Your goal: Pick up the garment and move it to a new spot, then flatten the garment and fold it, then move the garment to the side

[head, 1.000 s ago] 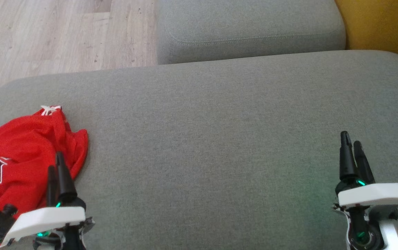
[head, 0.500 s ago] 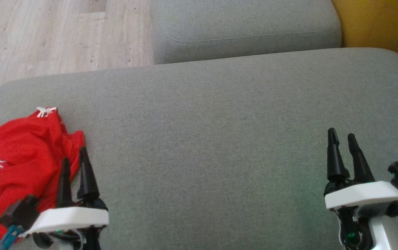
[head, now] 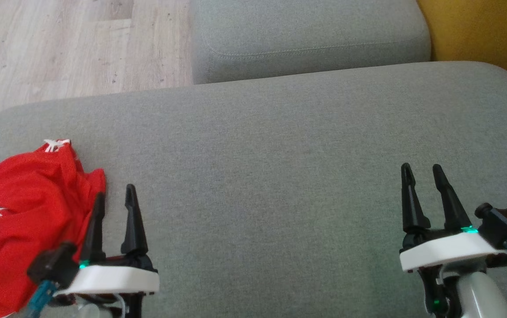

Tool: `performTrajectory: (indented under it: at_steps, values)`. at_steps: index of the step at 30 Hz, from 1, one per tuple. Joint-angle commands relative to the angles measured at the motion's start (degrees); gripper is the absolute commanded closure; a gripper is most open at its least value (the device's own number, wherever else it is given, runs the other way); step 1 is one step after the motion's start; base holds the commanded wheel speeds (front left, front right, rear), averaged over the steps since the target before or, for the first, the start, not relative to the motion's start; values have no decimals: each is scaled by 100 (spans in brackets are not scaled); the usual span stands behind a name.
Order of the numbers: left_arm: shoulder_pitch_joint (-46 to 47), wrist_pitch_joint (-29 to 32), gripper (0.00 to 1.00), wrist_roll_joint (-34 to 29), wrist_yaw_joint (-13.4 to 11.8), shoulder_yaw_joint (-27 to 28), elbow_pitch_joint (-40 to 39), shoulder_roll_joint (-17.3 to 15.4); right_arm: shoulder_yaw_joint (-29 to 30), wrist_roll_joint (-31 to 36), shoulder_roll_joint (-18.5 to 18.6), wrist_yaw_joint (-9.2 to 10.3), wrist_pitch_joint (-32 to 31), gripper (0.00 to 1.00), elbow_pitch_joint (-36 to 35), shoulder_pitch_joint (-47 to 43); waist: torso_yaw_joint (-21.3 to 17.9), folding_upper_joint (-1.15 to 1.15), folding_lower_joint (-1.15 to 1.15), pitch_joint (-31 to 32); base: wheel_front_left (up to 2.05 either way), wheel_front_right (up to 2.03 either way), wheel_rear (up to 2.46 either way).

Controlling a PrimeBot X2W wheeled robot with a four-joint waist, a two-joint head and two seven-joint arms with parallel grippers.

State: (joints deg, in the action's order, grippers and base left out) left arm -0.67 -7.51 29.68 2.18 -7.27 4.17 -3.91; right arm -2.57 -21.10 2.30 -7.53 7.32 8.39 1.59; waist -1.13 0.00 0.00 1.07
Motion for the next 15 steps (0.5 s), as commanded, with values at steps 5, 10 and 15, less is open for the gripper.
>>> performTrajectory:
  at_steps: [5,10,15]
  values:
    - [119,-139,0,-528,-188,-114,-250,-193,-146,538,46,3,155,0,-279,207,-12,0,0,14,0,0,0]
    - [150,-224,0,-938,-354,-355,-203,-344,-197,966,48,3,240,0,-283,202,-12,0,0,19,0,0,0]
    - [209,-325,0,-1354,-560,-624,-152,-508,-277,1471,49,3,341,0,-166,209,-4,0,0,37,0,0,0]
